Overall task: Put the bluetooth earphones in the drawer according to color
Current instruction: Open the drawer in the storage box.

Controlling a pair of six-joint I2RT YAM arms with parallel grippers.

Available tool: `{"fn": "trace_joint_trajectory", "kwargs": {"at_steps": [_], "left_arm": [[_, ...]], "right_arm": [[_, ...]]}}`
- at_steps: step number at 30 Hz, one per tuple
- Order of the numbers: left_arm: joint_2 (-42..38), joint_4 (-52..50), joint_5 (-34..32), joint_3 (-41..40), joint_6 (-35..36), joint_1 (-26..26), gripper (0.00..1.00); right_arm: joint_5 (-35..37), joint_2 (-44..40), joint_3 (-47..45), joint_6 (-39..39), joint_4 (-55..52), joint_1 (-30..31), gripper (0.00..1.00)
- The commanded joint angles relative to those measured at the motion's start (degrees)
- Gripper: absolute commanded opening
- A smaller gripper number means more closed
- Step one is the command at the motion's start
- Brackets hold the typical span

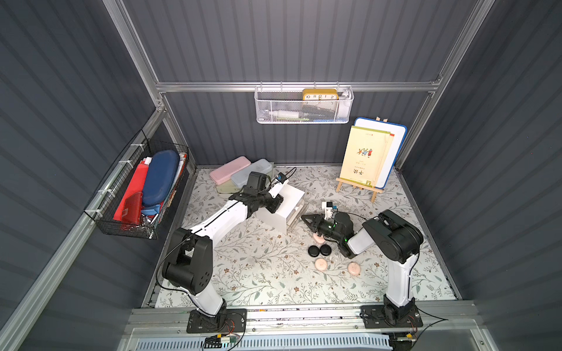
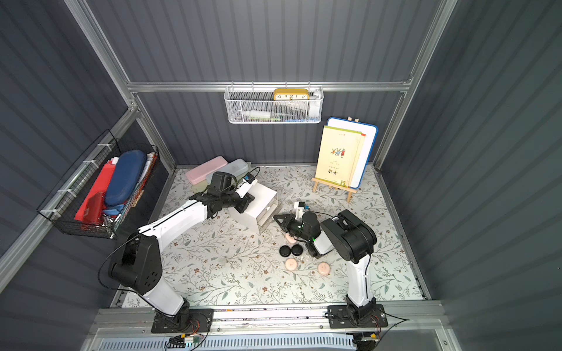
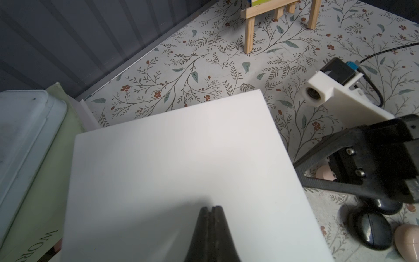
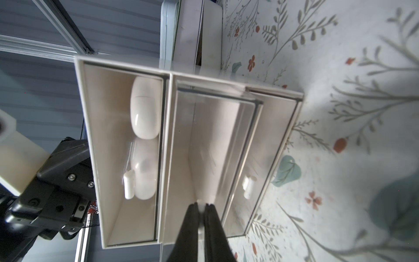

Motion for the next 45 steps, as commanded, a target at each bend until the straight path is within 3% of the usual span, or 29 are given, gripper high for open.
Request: {"fn": "trace_joint_trajectory", "kwargs": {"at_steps": [1, 20, 43, 45], "left_arm": [[0.35, -3.15, 0.07, -0.18, 0.01, -0.34, 0.0], [0.16, -3.1, -0.03, -0.15, -0.02, -0.33, 0.0], [0.47, -2.9, 0.42, 0.13, -0.13, -0.32, 0.0], [0.41, -2.88, 0.51, 0.3, -0.08, -0.35, 0.0]], "right_arm": [[-0.25, -1.13, -2.11, -1.29, -0.82, -0.43, 0.0], [-0.37, -5.79, -7.9, -2.58, -2.28, -1.32, 0.0], [-0.8, -6.81, -8.79, -3.23, -3.66, -1.4, 0.0], [-0.73, -6.83, -8.82, -3.22, -3.42, -1.44, 0.09]]}}
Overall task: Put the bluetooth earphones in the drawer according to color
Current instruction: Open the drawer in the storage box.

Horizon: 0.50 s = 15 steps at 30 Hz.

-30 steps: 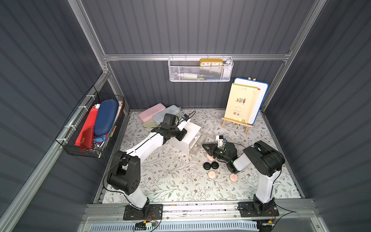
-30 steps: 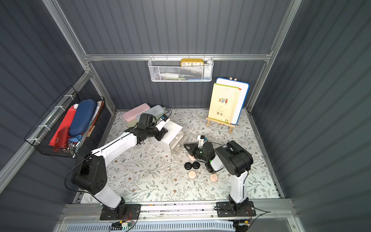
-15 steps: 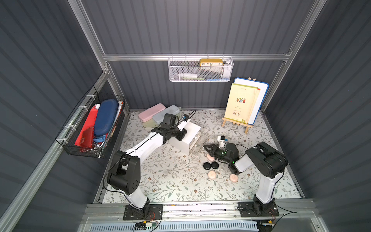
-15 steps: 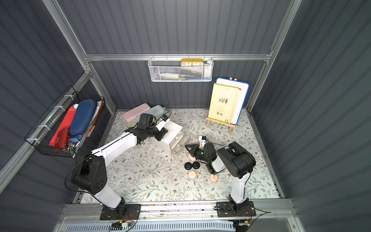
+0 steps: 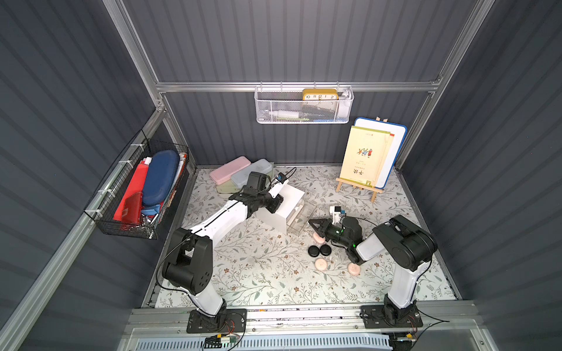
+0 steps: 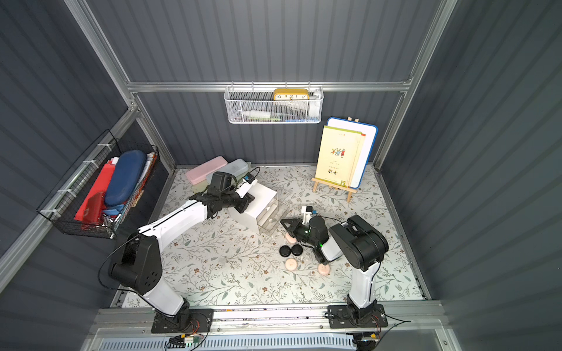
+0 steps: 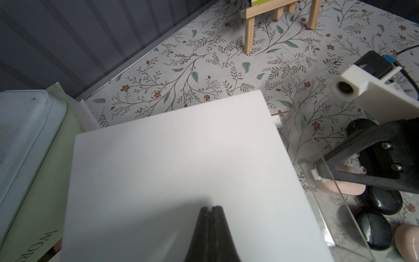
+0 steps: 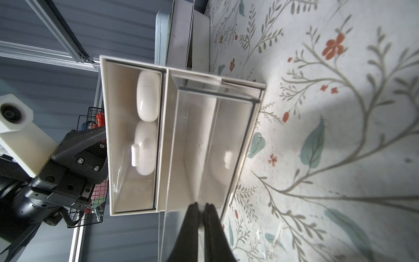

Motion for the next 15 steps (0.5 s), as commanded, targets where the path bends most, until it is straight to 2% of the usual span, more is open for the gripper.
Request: {"fn": "trace_joint_trajectory", "kwargs": {"at_steps": [1, 4, 10, 15], "left_arm": [[0.31, -2.91, 0.5, 0.3, -0.13, -0.33, 0.0], [-0.33, -2.69, 0.66, 0.3, -0.16, -0.31, 0.0], [-5.5, 2.1, 0.75, -1.46, -1.05, -0.25, 0.0], [-10.7, 5.61, -0.19, -1.44, -2.14, -0.23, 0.0]], "right_arm": [[-1.41, -0.31, -1.12, -1.49, -1.91, 0.22, 0.14], [-1.19, -0.77, -1.13, -1.4, -1.71, 0.22, 0.25], [-1.26, -4.02, -0.74, -2.2, -5.04, 0.04, 0.39], [-1.33, -11.47, 0.1, -6.88, -17.04, -0.22, 0.44]]}}
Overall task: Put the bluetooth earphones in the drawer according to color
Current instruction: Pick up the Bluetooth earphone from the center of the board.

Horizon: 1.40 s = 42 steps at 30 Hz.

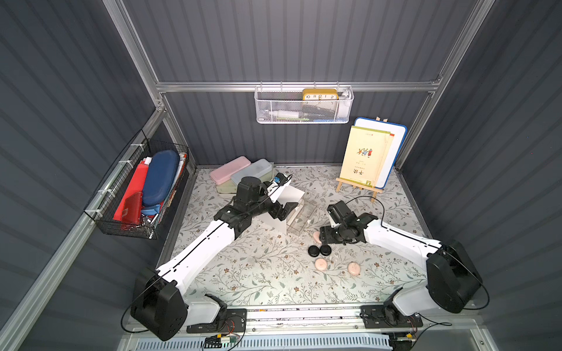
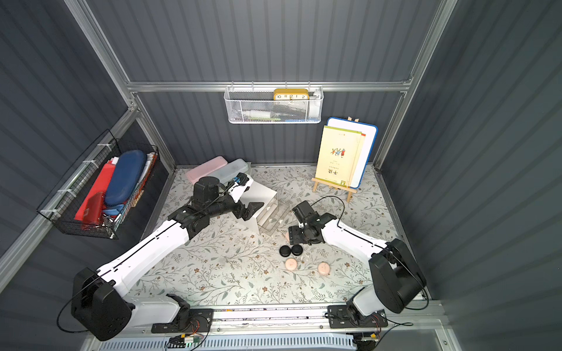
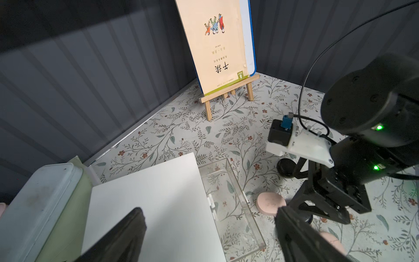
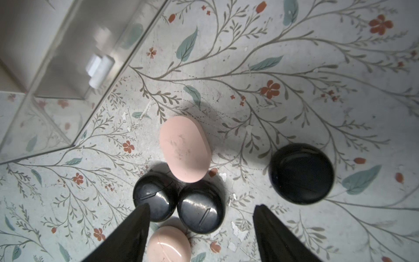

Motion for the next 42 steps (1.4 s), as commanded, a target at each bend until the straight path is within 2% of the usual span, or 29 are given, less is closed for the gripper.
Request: {"fn": "trace_joint_trajectory", "kwargs": {"at_steps": [1, 3, 18, 28, 42], "left_arm": [[-1.95, 0.94, 0.83, -1.5, -1.46, -0.44, 0.95], [-2.55, 0.95, 0.55, -2.27, -1.9, -0.51, 0.99], [-5.17, -0.49, -2.24, -5.01, -3.59, -0.58, 0.99], [-5.61, -1.63, -2.35, -5.31, -2.92, -0.59, 0.99], [-5.43, -2.62, -2.7, -4.37, -2.95, -0.52, 0.99]], "right_arm": [[1.95, 2.04, 2.26, -2.11, -0.79, 0.88, 0.77], [2.01, 3.35, 2.79, -2.4, -0.32, 1.06, 0.77], [2.79, 11.87, 6.67, -5.32, 0.9, 2.54, 0.76], [4.11, 15.46, 8.21, -4.73, 0.16, 2.8, 0.68], [6.16, 16.98, 7.51, -3.74, 1.32, 2.87, 0.63]]}}
